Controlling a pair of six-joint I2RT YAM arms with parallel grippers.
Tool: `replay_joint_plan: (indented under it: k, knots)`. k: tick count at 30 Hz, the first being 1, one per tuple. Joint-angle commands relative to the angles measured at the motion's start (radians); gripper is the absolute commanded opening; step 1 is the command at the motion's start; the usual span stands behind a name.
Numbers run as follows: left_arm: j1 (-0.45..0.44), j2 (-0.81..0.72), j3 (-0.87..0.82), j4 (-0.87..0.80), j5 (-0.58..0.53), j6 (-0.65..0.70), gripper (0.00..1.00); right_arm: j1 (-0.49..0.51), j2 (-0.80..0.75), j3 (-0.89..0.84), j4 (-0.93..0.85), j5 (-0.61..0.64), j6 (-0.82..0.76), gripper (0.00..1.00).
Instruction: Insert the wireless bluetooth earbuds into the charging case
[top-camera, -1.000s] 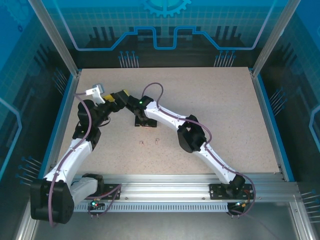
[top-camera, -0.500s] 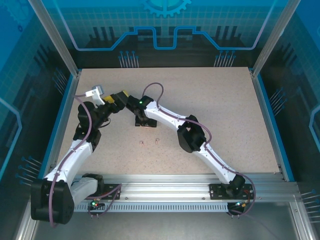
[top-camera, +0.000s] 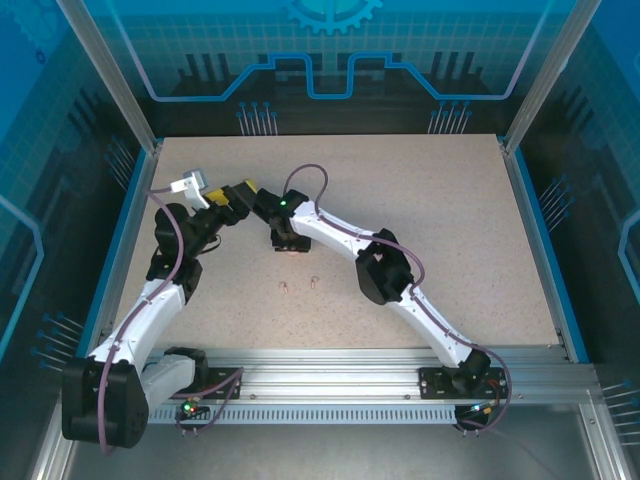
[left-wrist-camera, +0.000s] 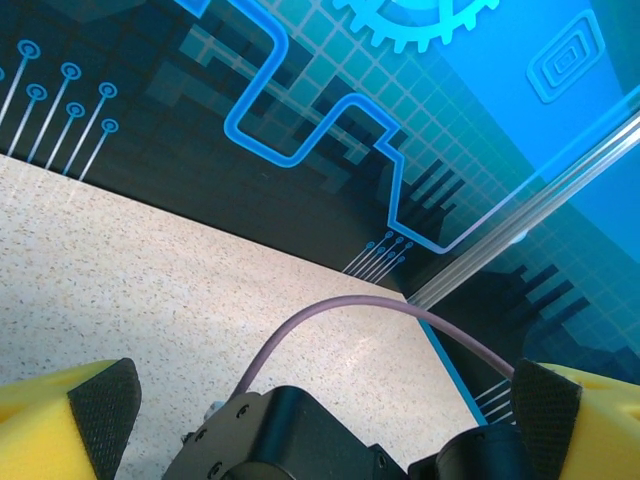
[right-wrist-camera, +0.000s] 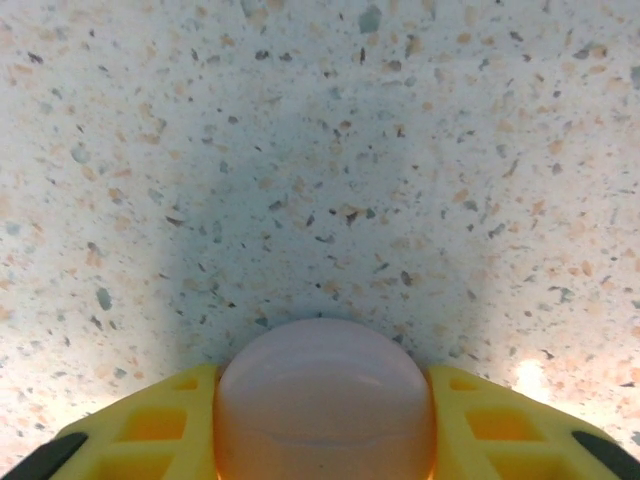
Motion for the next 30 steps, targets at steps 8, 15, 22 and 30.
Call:
replay_joint_plan:
  k: [8, 15, 22, 30]
  knots:
    - [0.013, 0.034, -0.016, 0.121, 0.127, -0.089, 0.99, -0.057, -0.235, -0.289, 0.209, -0.083, -0.093, 0.31]
    - [-0.023, 0.1, -0.055, 0.23, 0.176, -0.144, 0.99, -0.142, -0.497, -0.557, 0.342, -0.132, -0.108, 0.31]
    - [-0.169, 0.209, -0.095, 0.333, 0.122, -0.118, 0.99, -0.282, -0.748, -0.763, 0.467, -0.228, -0.053, 0.32]
    - [-0.295, 0.439, -0.089, 0.63, 0.057, -0.163, 0.95, -0.342, -0.904, -0.888, 0.591, -0.276, 0.107, 0.32]
